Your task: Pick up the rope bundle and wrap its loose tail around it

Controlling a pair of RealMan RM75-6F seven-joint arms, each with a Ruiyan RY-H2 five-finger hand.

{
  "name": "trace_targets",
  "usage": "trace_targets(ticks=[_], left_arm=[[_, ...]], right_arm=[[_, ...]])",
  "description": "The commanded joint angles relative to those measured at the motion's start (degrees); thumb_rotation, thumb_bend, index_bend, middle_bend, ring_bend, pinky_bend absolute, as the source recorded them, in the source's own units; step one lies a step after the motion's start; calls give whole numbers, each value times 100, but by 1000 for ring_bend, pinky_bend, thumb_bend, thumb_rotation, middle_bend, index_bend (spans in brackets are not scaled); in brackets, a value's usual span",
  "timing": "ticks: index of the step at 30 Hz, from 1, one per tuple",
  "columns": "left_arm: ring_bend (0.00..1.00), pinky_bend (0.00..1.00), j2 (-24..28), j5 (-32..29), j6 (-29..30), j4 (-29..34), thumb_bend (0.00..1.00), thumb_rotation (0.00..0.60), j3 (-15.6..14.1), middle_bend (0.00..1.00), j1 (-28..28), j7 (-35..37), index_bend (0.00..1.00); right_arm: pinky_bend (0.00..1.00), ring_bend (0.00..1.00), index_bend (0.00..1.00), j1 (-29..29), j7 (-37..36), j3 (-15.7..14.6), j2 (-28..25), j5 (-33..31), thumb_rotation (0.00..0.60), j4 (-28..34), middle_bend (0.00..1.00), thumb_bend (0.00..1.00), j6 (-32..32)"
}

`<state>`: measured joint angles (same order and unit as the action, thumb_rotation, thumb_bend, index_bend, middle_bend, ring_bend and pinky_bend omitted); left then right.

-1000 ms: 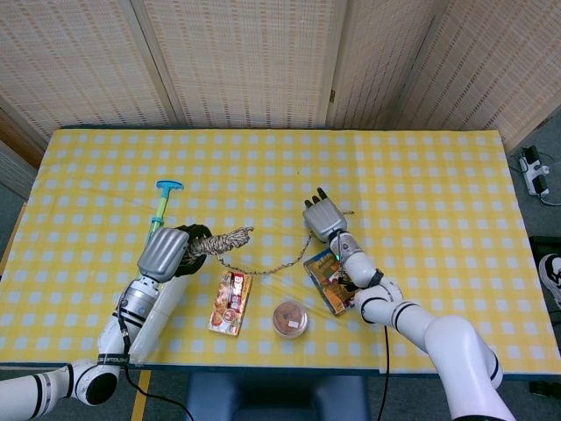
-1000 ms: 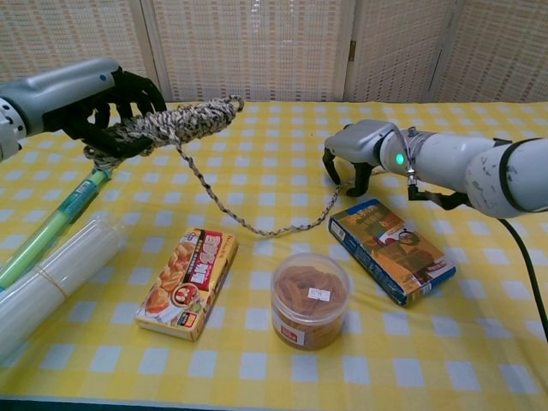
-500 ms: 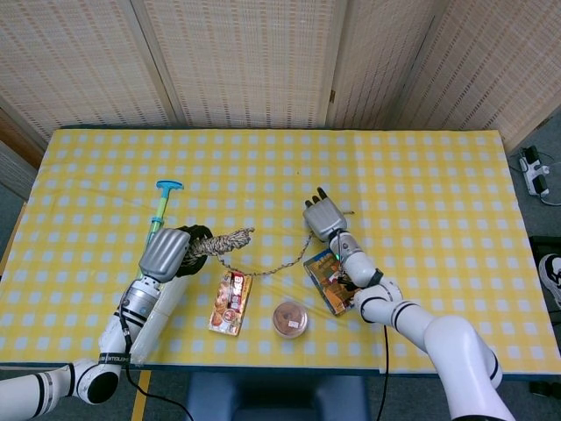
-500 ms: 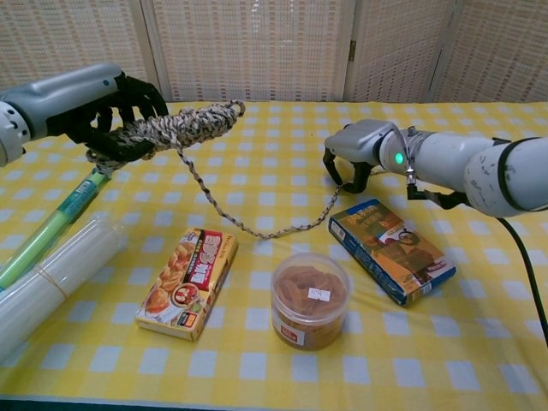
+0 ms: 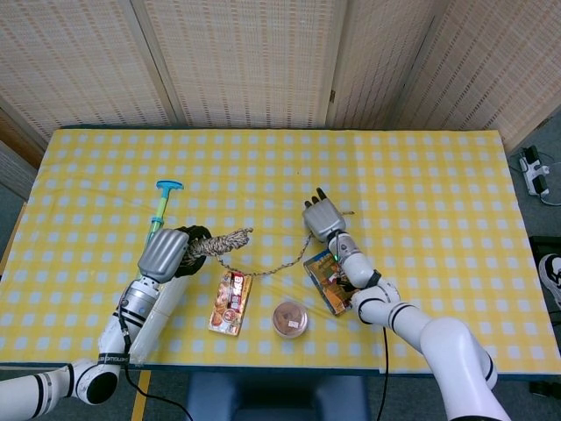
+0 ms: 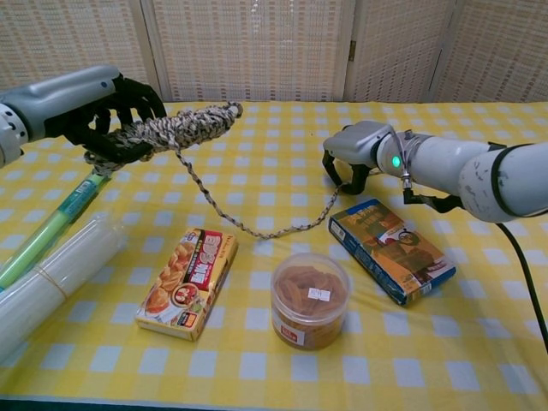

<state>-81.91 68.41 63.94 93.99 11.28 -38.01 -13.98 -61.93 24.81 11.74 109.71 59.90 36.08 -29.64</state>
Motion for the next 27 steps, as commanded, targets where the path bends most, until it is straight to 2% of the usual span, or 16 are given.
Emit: trace_targets(ticks=[1, 10, 14, 17, 21, 27], left_arm=[[621, 717, 5, 4, 1, -1, 562, 600, 0, 624, 5, 7, 621], [620, 717, 8, 23, -1, 7, 563, 600, -6, 624, 21, 38, 622], [620, 717, 30, 90, 70, 13, 563, 600, 50, 624, 49, 199, 623], [621, 717, 51, 211, 96, -13, 563, 600, 102, 624, 47, 423, 624], [621, 717, 82, 525, 96, -69, 563, 600, 116, 624, -20, 641, 627], [621, 717, 49, 684, -66, 34, 562, 600, 171, 624, -248, 465, 628]], right_arm=[[36, 186, 563, -3, 8, 9, 13, -1, 600, -22, 269, 462, -6], [36, 194, 594, -10, 68, 36, 57, -16, 600, -66, 288, 504, -27], [39, 211, 625, 30, -8, 57, -27, 56, 600, 103, 309, 525, -166], [47, 227, 644, 124, -198, 142, -239, 131, 600, 483, 324, 528, -434], [73, 254, 655, 279, -389, 330, -699, 173, 600, 1290, 340, 529, -888], [137, 311, 684, 419, -482, 744, -1279, -74, 600, 2641, 373, 536, -1407]])
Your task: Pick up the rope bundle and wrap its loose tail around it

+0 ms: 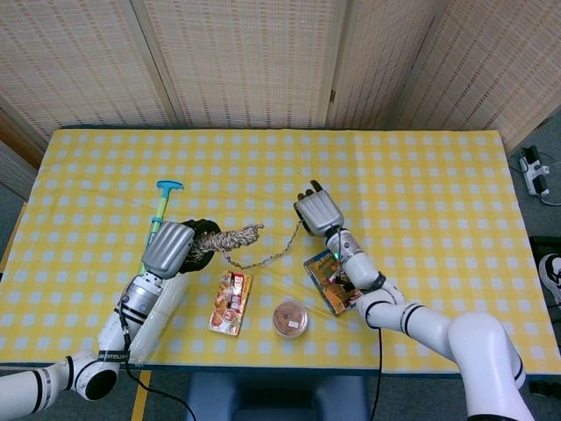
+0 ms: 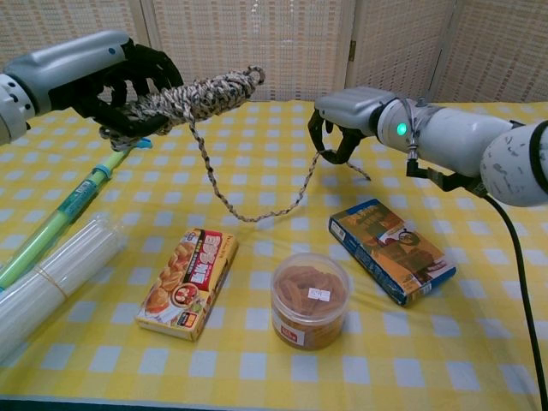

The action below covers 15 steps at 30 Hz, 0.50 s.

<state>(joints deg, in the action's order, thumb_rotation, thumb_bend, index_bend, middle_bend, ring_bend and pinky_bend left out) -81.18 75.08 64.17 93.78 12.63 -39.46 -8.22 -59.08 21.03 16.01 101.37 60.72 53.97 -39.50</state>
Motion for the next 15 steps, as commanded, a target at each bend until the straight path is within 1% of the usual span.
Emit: trace_targets(ticks=[1, 5, 9, 12, 15], left_arm=[[621, 717, -37, 4, -139, 76, 562, 600, 49, 624, -152, -179, 628], [621, 717, -110, -161, -393, 143, 562, 600, 89, 624, -381, -623, 628], [621, 717, -288, -565, -589, 181, 563, 600, 172, 624, -606, -1129, 628], [621, 717, -437, -841, -647, 191, 562, 600, 202, 624, -746, -1490, 628], [621, 717, -619, -1190, -637, 227, 562, 600, 237, 624, -861, -1840, 628]], right_arm=[[147, 320, 688, 140, -81, 363, -508, -198, 600, 1023, 378, 539, -485], [201, 367, 708, 136, 124, 514, -684, -397, 600, 1631, 406, 546, -777], [241, 401, 720, 133, 266, 663, -790, -624, 600, 2156, 432, 549, -1074], [274, 421, 725, 122, 345, 738, -845, -759, 600, 2422, 450, 549, -1248], [286, 440, 726, 95, 406, 779, -867, -858, 600, 2599, 465, 551, -1372]])
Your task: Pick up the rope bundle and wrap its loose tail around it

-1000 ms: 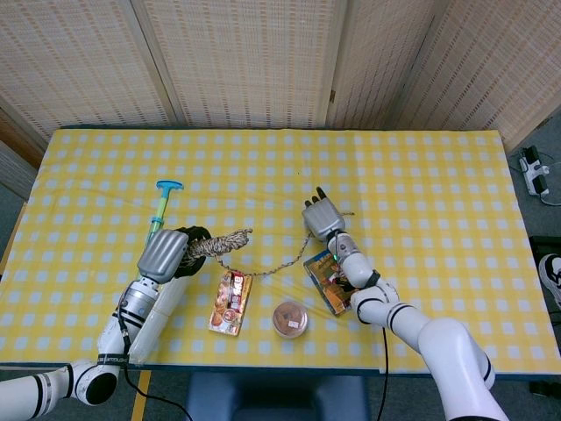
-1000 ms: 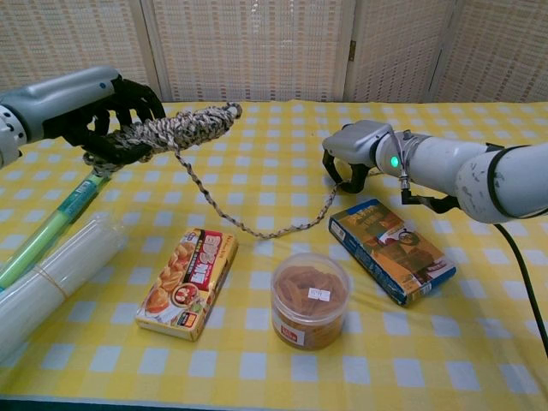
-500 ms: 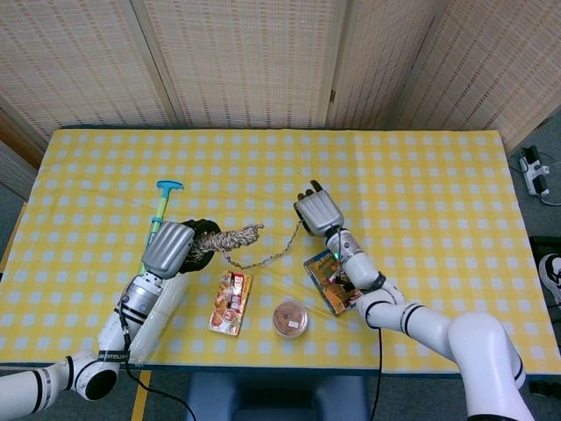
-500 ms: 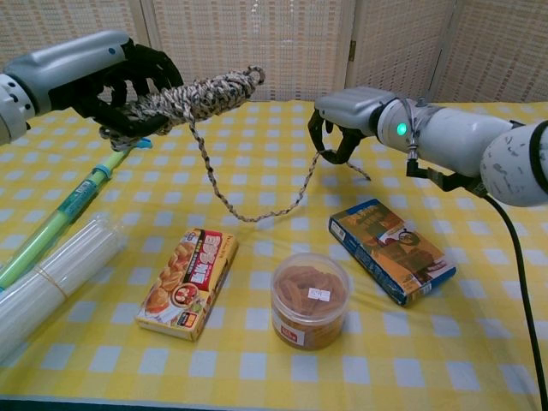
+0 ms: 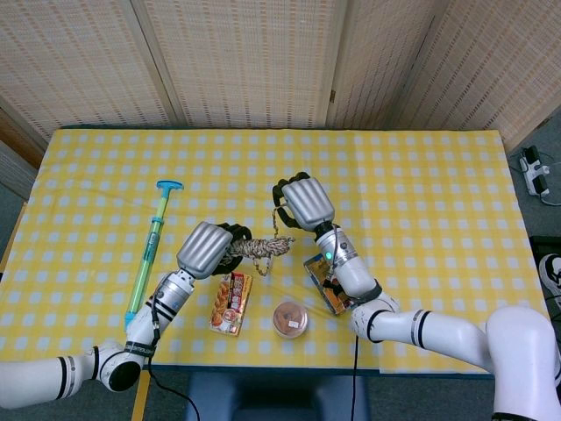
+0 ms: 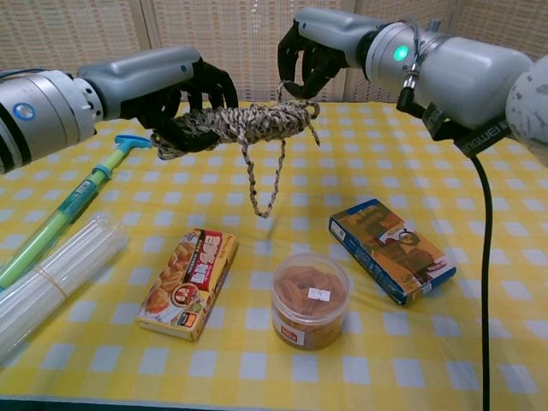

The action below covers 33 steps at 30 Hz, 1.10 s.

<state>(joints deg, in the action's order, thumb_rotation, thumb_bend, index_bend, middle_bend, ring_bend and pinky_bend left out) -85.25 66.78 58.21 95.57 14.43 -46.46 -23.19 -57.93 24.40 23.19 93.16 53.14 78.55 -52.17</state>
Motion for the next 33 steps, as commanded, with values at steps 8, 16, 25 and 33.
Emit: trace_targets(ticks=[8, 16, 25, 33], left_arm=[[626, 717, -652, -1725, -48, 143, 563, 600, 314, 624, -492, -866, 628], [627, 717, -967, -2726, -96, -44, 563, 600, 606, 624, -836, -820, 628], [628, 719, -1425, -3776, 197, -580, 563, 600, 955, 624, -1210, -875, 627], [628, 719, -1513, -4453, 140, -851, 563, 600, 1399, 624, -1113, -273, 627]], right_arm=[[331, 467, 729, 66, -184, 244, -253, -200, 600, 760, 483, 552, -408], [342, 481, 733, 161, -443, 442, -582, -309, 600, 1373, 489, 558, -618], [385, 483, 736, 358, -504, 400, -990, -121, 600, 2319, 497, 580, -965], [387, 491, 738, 697, -889, 316, -1474, 149, 600, 3117, 501, 588, -1089]])
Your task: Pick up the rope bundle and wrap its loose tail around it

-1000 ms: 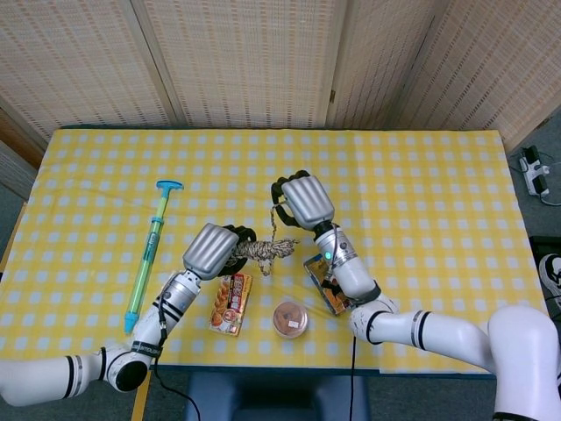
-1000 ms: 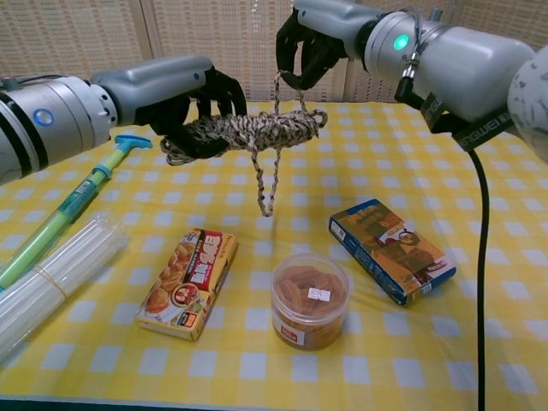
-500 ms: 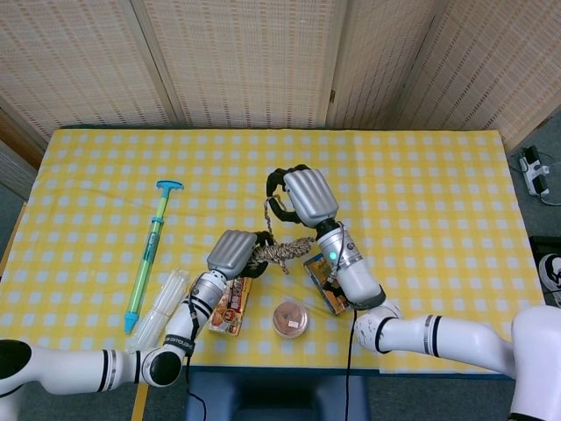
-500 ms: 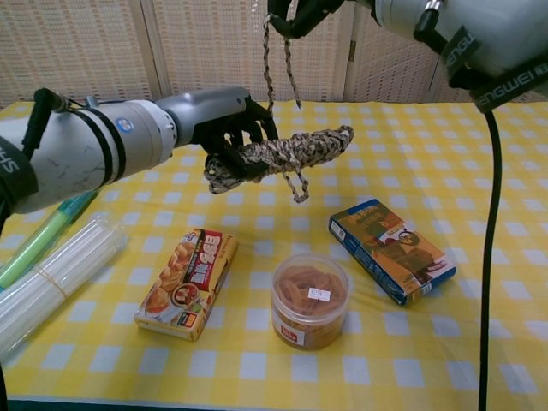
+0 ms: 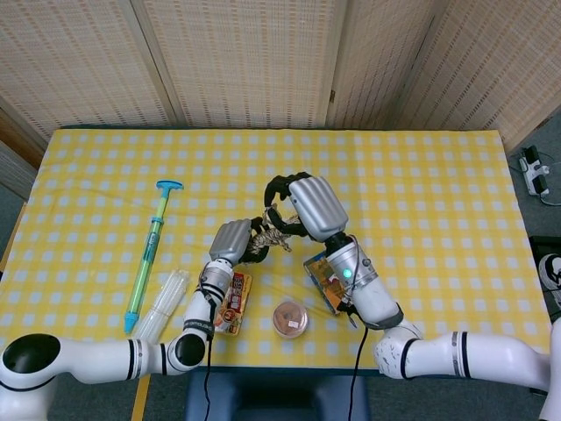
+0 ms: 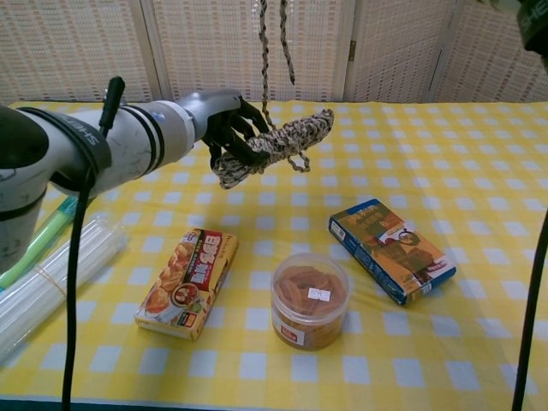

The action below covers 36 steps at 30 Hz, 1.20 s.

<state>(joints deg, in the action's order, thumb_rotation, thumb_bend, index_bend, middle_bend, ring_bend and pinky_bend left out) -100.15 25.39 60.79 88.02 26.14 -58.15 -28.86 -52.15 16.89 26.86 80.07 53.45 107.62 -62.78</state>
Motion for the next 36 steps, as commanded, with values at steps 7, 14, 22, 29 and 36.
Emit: trace_targets(ticks=[7, 14, 22, 29, 36], left_arm=[[627, 719, 170, -893, -557, -225, 563, 600, 767, 624, 281, 1151, 627], [623, 719, 478, -849, -748, -195, 562, 600, 1141, 624, 653, 2067, 627], [622, 719, 980, -708, -1065, 75, 562, 600, 1426, 624, 1040, 2837, 628], [620, 719, 1429, -465, -1275, 451, 562, 600, 1540, 624, 1315, 3369, 628], [617, 719, 1761, 109, -1538, 984, 563, 600, 1560, 624, 1589, 3909, 628]], right_arm=[[396, 494, 746, 500, -436, -364, -506, 716, 600, 699, 512, 592, -217], [399, 506, 755, 1052, -1066, -880, -898, 1335, 600, 830, 522, 601, -254], [401, 515, 766, 1342, -1434, -1325, -981, 1515, 600, 397, 532, 608, -57], [401, 515, 768, 1382, -1495, -1491, -870, 1317, 600, -36, 533, 612, 216], [403, 513, 768, 1256, -1447, -1426, -578, 955, 600, -414, 534, 613, 465]])
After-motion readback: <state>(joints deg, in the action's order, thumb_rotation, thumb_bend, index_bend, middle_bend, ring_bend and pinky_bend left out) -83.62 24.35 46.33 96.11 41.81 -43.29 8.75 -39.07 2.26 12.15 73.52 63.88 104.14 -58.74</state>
